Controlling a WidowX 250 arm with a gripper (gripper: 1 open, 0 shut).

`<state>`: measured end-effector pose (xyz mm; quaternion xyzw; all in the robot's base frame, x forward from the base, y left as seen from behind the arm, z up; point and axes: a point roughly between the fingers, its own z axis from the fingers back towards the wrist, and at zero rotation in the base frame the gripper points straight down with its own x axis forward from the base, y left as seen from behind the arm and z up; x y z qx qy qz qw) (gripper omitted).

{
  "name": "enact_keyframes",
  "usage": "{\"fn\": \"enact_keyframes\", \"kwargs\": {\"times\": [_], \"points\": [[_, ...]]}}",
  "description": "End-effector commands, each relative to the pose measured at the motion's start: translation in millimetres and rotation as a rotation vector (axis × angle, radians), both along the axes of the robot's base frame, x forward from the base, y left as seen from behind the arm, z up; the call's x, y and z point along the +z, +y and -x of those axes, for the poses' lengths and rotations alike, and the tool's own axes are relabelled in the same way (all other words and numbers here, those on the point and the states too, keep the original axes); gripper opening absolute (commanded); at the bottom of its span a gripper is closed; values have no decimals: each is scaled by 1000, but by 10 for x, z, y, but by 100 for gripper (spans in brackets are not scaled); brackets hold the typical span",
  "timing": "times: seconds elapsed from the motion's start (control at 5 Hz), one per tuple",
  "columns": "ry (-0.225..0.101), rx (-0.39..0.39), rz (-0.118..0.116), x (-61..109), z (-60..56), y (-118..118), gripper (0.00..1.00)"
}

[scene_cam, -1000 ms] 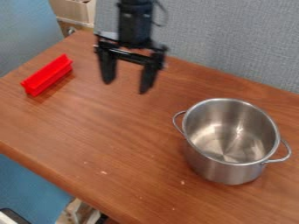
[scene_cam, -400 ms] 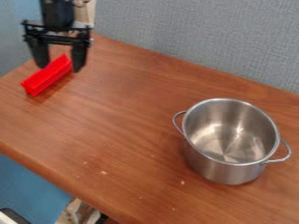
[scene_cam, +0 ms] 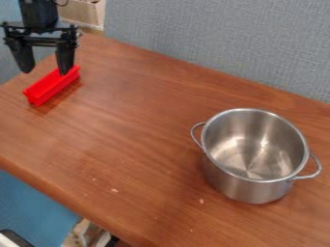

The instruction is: Put the red object in the metal pot

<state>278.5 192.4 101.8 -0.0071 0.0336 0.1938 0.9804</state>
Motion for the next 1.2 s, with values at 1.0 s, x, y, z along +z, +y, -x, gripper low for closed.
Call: {"fn": "enact_keyframes", "kwargs": {"times": [1.0], "points": [[-67, -25, -51, -18, -194, 348, 100]]}}
